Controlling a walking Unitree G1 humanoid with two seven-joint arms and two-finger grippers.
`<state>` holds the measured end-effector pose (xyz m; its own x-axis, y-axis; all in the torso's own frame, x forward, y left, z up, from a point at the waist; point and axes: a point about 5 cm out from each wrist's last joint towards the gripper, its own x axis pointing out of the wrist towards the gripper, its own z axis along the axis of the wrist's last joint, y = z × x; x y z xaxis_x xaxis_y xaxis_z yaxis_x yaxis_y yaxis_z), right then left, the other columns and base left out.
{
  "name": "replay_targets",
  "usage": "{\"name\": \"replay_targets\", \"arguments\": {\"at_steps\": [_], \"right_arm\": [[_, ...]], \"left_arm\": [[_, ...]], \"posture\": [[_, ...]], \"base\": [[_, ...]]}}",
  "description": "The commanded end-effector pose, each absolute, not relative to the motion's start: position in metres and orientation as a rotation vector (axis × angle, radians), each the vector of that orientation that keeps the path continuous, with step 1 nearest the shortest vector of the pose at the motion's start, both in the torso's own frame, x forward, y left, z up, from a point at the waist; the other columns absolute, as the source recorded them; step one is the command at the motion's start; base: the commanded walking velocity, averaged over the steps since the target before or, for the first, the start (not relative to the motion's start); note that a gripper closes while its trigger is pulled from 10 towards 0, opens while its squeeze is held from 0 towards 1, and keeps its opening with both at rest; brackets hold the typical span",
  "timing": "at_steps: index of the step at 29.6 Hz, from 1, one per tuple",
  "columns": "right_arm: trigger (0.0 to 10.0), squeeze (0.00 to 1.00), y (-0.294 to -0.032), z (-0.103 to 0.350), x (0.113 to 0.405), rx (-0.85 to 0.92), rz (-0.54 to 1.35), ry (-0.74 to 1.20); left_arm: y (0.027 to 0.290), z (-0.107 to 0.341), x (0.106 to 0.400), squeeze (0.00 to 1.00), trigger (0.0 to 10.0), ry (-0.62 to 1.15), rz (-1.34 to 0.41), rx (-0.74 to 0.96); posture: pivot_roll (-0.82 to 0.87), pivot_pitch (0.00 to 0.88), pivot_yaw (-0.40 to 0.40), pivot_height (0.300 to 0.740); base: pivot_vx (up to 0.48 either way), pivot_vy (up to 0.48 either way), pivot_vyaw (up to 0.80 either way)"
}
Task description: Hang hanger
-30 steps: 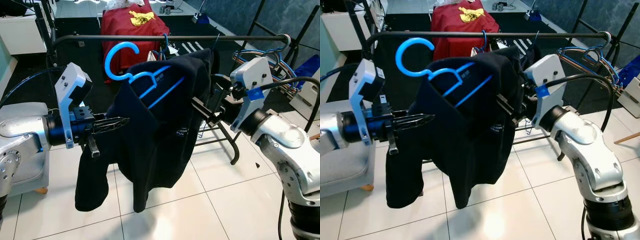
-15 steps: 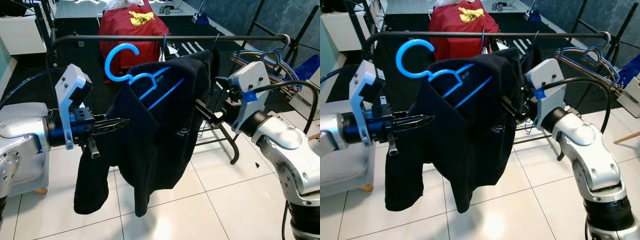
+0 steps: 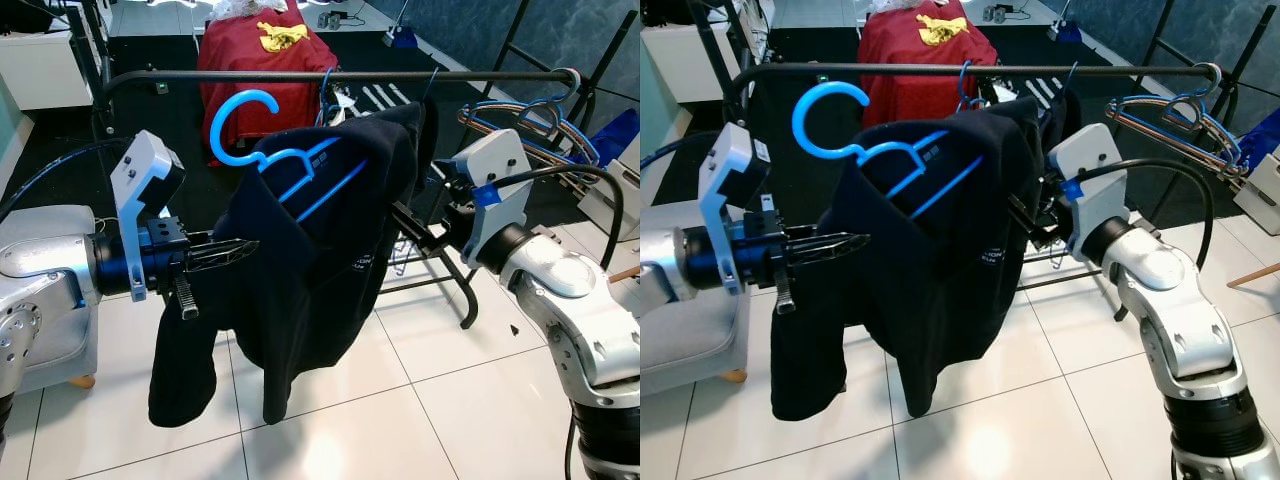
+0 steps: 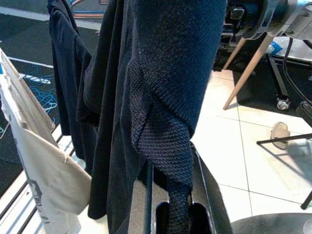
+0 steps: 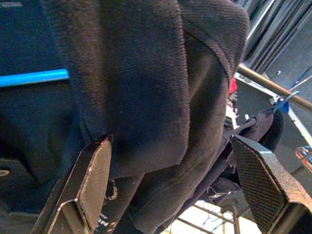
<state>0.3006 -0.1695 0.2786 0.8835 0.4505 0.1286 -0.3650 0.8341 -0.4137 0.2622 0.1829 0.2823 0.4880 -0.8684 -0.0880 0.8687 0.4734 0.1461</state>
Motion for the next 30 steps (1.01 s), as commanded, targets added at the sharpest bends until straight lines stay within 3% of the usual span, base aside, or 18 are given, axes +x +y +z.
{"name": "replay_targets", "arguments": {"at_steps": [1, 4, 5, 6, 9, 10, 30], "right_arm": [[10.0, 0.00, -0.175, 0.282, 0.303, -0.390, 0.396, -0.244], [10.0, 0.00, -0.175, 0.281, 0.303, -0.387, 0.393, -0.244], [8.6, 0.00, -0.175, 0.281, 0.303, -0.388, 0.393, -0.244], [2.1, 0.00, -0.176, 0.281, 0.304, -0.392, 0.392, -0.241], [2.1, 0.00, -0.176, 0.280, 0.304, -0.396, 0.391, -0.238], [0.0, 0.00, -0.176, 0.280, 0.304, -0.397, 0.391, -0.238], [0.0, 0.00, -0.178, 0.287, 0.305, -0.395, 0.380, -0.261]], "left_arm": [[0.178, 0.288, 0.256, 0.00, 10.0, -0.041, -1.103, 0.218], [0.177, 0.288, 0.256, 0.00, 10.0, -0.043, -1.107, 0.218], [0.176, 0.288, 0.255, 0.00, 10.0, -0.045, -1.112, 0.218], [0.175, 0.288, 0.255, 0.00, 10.0, -0.046, -1.118, 0.217], [0.175, 0.288, 0.255, 0.00, 10.0, -0.046, -1.122, 0.215], [0.175, 0.287, 0.254, 0.00, 10.0, -0.045, -1.125, 0.218], [0.186, 0.286, 0.255, 0.00, 10.0, -0.016, -1.105, 0.258]], "posture": [[-0.06, 0.088, -0.044, 0.740], [-0.06, 0.083, -0.045, 0.740], [-0.06, 0.083, -0.045, 0.740], [-0.06, 0.079, -0.046, 0.740], [-0.06, 0.079, -0.046, 0.740], [-0.06, 0.077, -0.047, 0.740], [-0.06, 0.087, -0.046, 0.740]], "base": [[0.000, 0.000, 0.00], [0.000, 0.000, 0.00], [0.000, 0.000, 0.00], [0.000, 0.000, 0.00], [0.000, 0.000, 0.00], [0.000, 0.000, 0.00], [0.000, 0.000, 0.00]]}}
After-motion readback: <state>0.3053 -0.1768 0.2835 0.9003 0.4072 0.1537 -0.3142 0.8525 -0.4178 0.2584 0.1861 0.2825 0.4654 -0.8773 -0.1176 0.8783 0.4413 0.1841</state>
